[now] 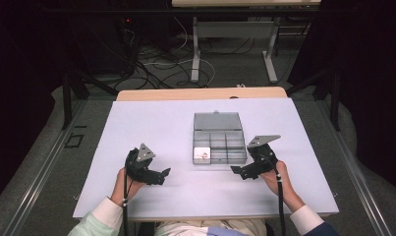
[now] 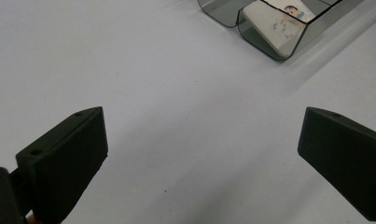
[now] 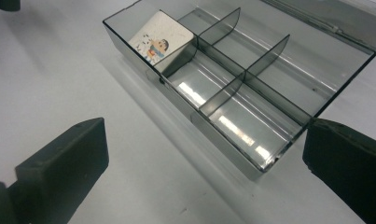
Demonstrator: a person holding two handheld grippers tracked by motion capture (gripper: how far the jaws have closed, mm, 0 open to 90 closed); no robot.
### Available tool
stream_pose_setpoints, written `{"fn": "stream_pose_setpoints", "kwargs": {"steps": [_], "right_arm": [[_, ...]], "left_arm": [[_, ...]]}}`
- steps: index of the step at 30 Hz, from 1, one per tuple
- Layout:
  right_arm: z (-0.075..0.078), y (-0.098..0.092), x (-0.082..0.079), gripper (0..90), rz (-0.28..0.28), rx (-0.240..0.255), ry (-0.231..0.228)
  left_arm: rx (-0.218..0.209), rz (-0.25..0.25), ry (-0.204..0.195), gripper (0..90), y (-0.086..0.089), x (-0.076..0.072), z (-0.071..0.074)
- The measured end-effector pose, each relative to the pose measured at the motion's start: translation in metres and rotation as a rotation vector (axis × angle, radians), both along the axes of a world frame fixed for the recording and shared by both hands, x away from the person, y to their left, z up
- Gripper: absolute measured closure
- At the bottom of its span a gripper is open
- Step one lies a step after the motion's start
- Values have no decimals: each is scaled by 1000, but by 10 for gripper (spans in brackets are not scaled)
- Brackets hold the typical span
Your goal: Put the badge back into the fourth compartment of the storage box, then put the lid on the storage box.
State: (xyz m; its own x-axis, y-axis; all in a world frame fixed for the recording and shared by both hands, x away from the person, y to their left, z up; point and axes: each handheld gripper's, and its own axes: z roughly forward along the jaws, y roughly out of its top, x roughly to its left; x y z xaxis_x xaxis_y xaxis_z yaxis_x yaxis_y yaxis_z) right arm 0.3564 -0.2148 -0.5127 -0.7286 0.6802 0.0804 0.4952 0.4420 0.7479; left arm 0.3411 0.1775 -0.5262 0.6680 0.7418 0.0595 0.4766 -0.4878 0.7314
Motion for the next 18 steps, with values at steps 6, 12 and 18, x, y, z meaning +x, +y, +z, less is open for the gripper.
{"fn": "stream_pose_setpoints", "kwargs": {"steps": [6, 12, 18], "right_arm": [[-2, -8, -3, 0, -11, -2, 2], [-2, -18, -7, 0, -28, -2, -7], [-4, -27, -10, 0, -37, -20, -5]], "left_arm": [[3, 4, -11, 14, -1, 1, 0], [-2, 3, -17, 13, -11, 8, 0], [10, -11, -30, 13, -26, 15, 2]]}}
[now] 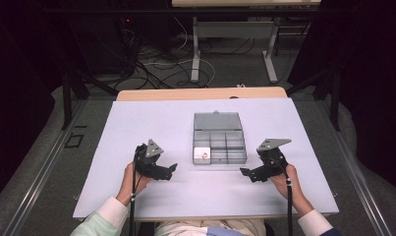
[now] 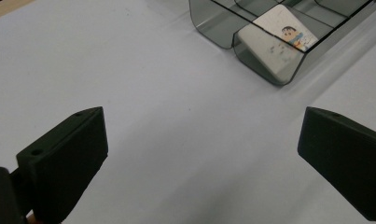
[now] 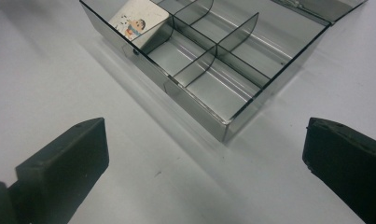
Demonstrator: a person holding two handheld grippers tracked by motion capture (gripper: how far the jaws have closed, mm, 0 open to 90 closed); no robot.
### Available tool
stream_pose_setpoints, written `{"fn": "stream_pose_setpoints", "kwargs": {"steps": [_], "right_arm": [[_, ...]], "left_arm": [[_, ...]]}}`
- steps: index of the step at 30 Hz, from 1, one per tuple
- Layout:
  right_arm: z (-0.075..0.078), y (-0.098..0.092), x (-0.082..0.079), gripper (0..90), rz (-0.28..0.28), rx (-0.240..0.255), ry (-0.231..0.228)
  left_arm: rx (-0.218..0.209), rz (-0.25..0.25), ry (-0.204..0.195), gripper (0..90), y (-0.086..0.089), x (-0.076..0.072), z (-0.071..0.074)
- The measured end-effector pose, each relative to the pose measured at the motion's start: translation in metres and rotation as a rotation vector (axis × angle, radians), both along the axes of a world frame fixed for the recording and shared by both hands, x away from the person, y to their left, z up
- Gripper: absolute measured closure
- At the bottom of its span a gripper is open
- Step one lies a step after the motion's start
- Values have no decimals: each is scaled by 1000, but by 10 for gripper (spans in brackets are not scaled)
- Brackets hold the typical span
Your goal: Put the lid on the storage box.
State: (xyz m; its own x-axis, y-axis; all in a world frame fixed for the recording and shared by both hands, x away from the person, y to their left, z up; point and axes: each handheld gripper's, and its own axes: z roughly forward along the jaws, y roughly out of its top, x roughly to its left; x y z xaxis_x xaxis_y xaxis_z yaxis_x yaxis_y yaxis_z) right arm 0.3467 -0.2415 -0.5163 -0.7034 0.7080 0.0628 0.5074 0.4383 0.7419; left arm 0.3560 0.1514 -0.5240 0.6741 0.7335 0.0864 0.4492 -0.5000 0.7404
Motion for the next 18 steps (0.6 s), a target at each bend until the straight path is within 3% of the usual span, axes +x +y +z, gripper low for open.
{"fn": "stream_pose_setpoints", "kwargs": {"steps": [5, 8, 11, 18], "right_arm": [[0, -5, 0, 0, -16, 3, 1], [-1, -5, 2, 1, -20, 1, -23], [-1, -5, 3, 1, -20, -3, -27], [1, -5, 3, 1, -20, -1, -26]], "left_arm": [[-7, -19, 13, 12, -16, 7, 2], [-15, -32, 27, 14, -29, 12, 2], [1, -56, 33, 17, -42, 17, 3], [1, -48, 27, 7, -65, 31, 6]]}}
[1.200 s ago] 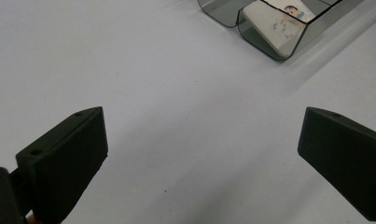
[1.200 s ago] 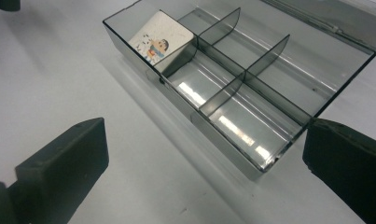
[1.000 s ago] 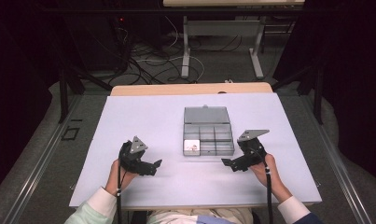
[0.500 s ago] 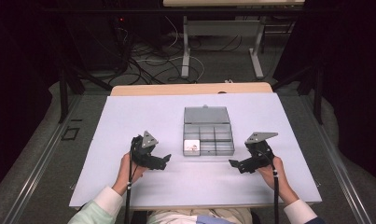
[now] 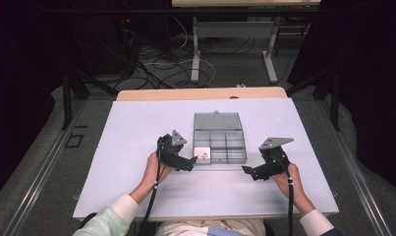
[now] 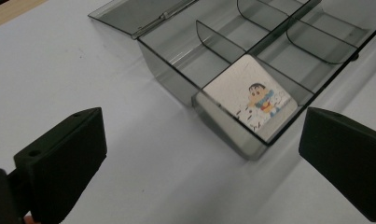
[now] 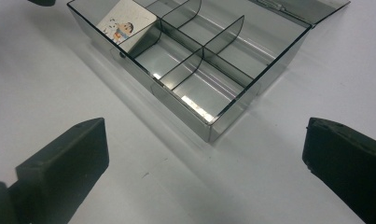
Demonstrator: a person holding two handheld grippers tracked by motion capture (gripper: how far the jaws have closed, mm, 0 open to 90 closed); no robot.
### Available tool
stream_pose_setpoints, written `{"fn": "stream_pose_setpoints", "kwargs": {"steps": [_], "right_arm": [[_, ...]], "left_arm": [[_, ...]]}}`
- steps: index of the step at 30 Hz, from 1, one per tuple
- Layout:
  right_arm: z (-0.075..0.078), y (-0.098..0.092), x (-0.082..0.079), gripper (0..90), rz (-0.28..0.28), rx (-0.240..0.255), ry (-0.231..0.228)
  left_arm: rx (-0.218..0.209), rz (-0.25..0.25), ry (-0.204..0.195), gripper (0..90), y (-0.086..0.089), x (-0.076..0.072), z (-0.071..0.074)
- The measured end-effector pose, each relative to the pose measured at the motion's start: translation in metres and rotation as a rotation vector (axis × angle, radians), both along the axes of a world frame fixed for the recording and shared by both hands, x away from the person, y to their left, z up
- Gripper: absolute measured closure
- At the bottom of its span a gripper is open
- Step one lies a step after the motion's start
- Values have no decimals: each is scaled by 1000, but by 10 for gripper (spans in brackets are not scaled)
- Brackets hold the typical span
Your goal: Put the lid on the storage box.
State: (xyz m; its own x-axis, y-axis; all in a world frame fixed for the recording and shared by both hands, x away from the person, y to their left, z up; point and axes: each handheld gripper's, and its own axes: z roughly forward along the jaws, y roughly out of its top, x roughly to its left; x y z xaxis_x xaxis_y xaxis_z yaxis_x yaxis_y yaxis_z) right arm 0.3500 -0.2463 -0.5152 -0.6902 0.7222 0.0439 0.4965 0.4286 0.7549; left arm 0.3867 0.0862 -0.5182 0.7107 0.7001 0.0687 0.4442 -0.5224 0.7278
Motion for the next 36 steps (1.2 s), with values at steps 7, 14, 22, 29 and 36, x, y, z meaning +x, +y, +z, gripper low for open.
{"fn": "stream_pose_setpoints", "kwargs": {"steps": [7, 14, 22, 29, 36], "right_arm": [[1, 0, 1, 1, -12, -5, -12], [0, -2, 2, 2, -17, 6, -10], [-1, -5, 4, 13, -34, 22, 9], [0, -9, 7, 32, -56, 41, 9], [-2, -10, 9, 73, -66, 37, 11]], "left_arm": [[9, -23, 10, 0, -19, 8, 1], [12, -29, 17, 0, -33, 16, 0], [-1, -62, 34, 193, -53, 28, -5], [26, -66, 50, 400, -68, 36, -17], [36, -94, 62, 525, -72, 37, -24]]}}
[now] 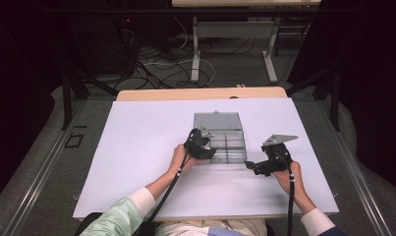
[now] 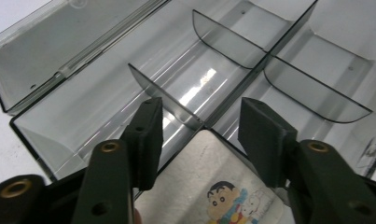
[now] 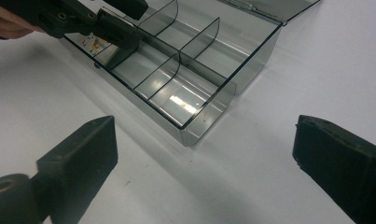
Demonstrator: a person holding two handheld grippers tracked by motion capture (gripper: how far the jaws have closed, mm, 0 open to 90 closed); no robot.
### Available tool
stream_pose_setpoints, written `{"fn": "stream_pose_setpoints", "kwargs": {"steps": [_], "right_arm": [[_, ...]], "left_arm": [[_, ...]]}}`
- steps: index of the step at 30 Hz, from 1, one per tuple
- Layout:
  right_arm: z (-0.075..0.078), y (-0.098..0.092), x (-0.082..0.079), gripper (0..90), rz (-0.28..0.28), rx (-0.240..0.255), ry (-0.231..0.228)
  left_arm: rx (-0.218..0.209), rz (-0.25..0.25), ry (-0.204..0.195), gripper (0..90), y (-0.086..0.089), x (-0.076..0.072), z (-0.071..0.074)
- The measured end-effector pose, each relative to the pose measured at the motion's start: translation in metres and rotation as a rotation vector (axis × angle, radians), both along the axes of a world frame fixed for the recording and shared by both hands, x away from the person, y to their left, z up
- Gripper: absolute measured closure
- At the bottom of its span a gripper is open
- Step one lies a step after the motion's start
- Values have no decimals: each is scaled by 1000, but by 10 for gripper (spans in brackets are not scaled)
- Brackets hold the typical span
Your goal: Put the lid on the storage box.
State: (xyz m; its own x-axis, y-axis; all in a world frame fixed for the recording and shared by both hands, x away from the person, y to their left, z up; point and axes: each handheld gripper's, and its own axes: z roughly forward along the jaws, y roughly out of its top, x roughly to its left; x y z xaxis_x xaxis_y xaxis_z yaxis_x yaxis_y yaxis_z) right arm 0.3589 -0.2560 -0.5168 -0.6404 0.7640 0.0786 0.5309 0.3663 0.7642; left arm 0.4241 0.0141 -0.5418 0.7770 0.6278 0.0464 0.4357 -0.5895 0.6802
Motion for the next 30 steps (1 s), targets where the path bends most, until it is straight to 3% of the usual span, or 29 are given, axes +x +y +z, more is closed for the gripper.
{"fn": "stream_pose_setpoints", "kwargs": {"steps": [2, 12, 20, 25, 30], "right_arm": [[0, 1, 1, 97, -7, -9, -11], [2, 2, 9, 235, -53, -11, -36], [7, 6, 26, 467, -134, -17, -135], [6, 11, 43, 628, -145, -61, -120], [5, 11, 57, 739, -159, -68, -101]], "left_arm": [[18, -10, 24, 546, -2, 0, 0], [21, -23, 18, 578, -1, -1, 0], [20, -27, 34, 580, -1, 2, 1], [28, -31, 35, 581, -1, 2, 1], [30, -33, 35, 582, -1, 2, 1]]}}
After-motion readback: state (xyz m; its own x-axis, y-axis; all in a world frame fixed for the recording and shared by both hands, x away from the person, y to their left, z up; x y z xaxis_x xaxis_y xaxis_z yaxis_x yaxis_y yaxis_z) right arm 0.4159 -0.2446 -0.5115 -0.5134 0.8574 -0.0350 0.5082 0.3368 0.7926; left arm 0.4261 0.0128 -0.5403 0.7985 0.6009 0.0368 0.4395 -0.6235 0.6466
